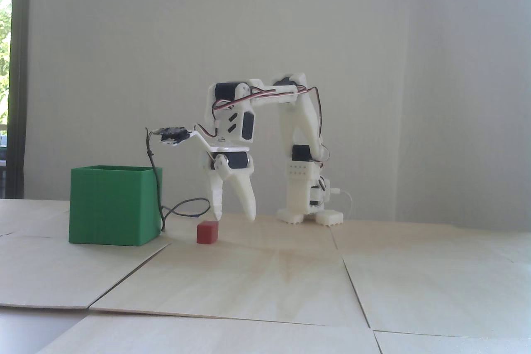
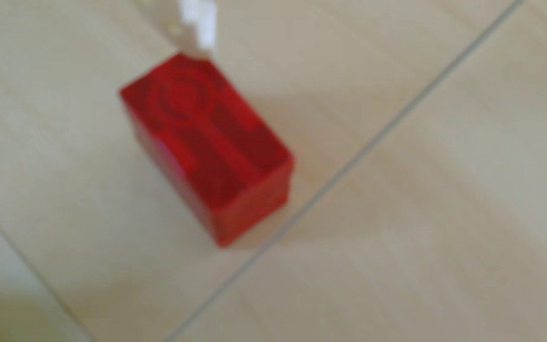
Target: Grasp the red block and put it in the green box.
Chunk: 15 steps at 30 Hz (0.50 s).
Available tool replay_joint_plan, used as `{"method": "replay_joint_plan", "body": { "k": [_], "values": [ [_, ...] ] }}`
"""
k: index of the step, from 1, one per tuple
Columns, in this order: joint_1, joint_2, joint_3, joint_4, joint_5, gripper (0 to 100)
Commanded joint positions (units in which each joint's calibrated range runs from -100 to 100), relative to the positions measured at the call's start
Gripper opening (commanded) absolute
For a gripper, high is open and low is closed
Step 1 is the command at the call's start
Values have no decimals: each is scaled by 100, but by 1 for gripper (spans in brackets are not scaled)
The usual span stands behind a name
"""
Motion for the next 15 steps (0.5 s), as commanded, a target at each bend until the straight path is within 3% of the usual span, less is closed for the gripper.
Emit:
{"method": "replay_joint_plan", "body": {
  "k": [1,15],
  "values": [
    [164,-155,-437,-101,-43,37],
    [381,-108,-454,-101,-163,37]
  ]
}}
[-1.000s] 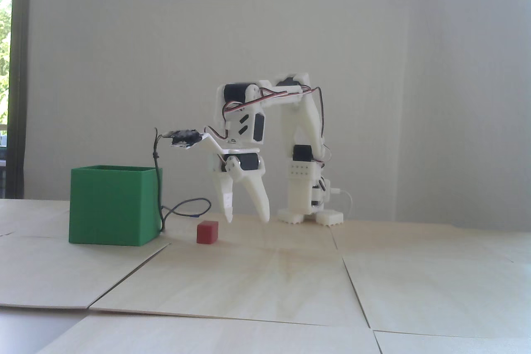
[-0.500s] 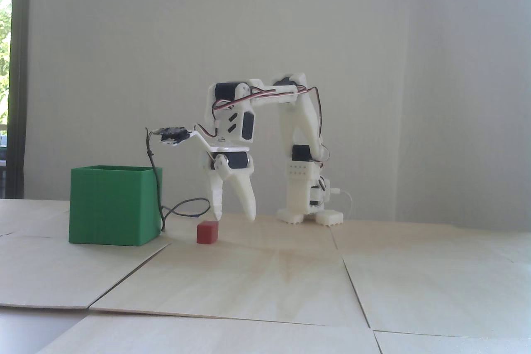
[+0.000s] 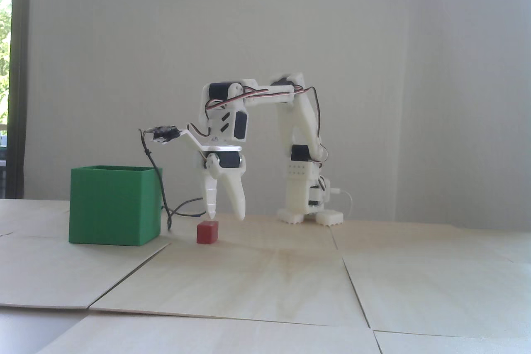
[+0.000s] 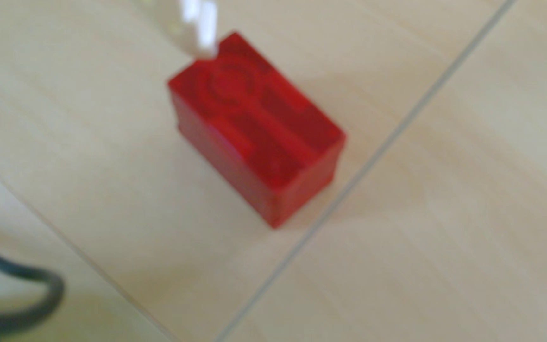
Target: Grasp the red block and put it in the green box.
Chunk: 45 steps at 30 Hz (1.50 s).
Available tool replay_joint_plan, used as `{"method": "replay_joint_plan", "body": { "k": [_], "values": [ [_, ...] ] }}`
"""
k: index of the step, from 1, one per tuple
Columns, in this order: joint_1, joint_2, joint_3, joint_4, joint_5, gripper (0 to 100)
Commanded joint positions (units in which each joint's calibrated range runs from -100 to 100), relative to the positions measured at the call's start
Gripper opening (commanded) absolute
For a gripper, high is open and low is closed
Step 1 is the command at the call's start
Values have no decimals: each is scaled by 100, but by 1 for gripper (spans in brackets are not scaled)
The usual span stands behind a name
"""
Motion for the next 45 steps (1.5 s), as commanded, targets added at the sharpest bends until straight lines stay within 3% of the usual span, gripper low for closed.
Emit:
{"method": "replay_joint_plan", "body": {
  "k": [1,39,45],
  "values": [
    [152,-92,-445,-101,-45,37],
    [385,366,-437,-531,-45,37],
    [264,366,-392,-531,-45,18]
  ]
}}
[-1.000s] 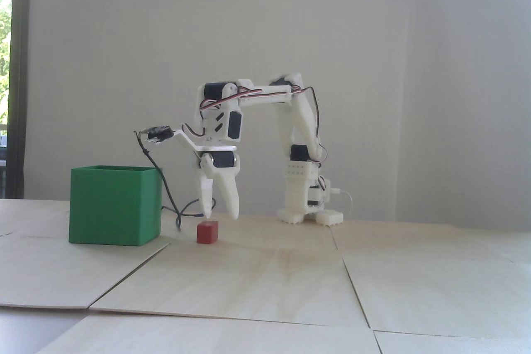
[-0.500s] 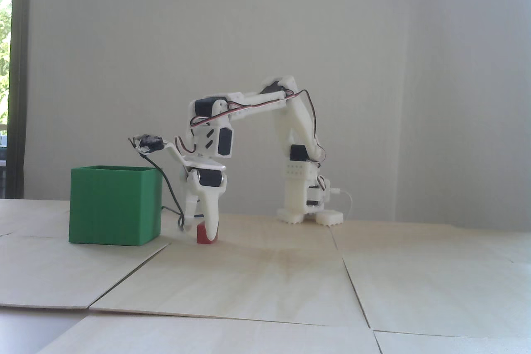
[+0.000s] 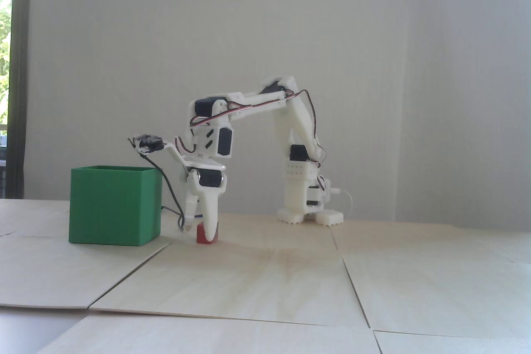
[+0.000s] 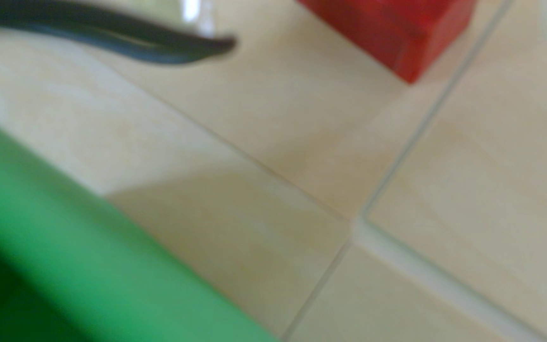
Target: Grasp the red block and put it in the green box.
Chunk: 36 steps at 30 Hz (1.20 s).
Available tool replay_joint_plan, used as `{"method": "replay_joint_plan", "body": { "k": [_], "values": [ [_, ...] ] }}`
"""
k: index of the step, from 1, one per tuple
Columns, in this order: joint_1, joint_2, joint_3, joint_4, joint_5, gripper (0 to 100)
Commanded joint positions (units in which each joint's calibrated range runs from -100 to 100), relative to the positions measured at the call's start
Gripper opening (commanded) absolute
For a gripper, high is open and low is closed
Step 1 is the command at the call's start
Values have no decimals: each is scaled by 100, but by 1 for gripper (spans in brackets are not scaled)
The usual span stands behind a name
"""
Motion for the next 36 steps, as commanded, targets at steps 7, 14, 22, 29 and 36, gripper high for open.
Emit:
{"method": "replay_joint_plan", "body": {
  "k": [7,14,22,29,36],
  "values": [
    [-337,-215,-330,-123,-3,12],
    [-699,-349,-330,-393,12,28],
    [-948,-673,-294,-1396,17,23],
    [-1101,-665,-241,-1363,2,22],
    [-1101,-838,380,-1329,38,22]
  ]
}}
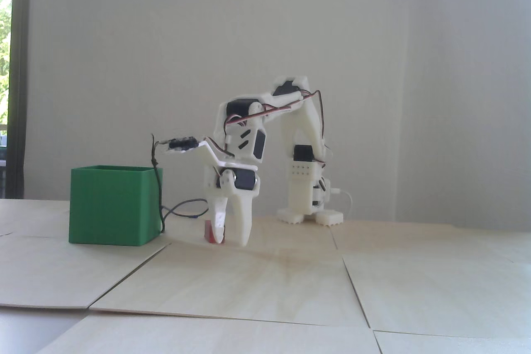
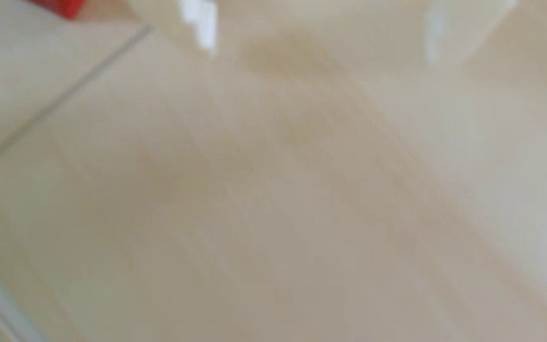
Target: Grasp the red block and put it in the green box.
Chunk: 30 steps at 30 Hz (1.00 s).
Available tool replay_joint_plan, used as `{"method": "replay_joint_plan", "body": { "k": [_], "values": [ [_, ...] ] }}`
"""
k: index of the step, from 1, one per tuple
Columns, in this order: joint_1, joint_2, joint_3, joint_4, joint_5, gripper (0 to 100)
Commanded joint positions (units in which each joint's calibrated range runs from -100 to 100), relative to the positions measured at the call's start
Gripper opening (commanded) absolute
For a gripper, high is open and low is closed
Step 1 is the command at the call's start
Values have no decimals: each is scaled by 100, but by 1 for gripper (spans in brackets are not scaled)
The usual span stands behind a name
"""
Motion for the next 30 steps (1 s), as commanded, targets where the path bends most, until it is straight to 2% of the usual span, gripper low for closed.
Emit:
{"method": "replay_joint_plan", "body": {
  "k": [1,4,14,23,27,30],
  "values": [
    [-46,-933,254,11,137,22],
    [-46,-1288,458,289,476,22],
    [275,-1715,449,2035,476,21],
    [669,-1723,440,2052,455,21],
    [726,-1723,440,2043,64,21],
    [726,-1715,440,2043,17,21]
  ]
}}
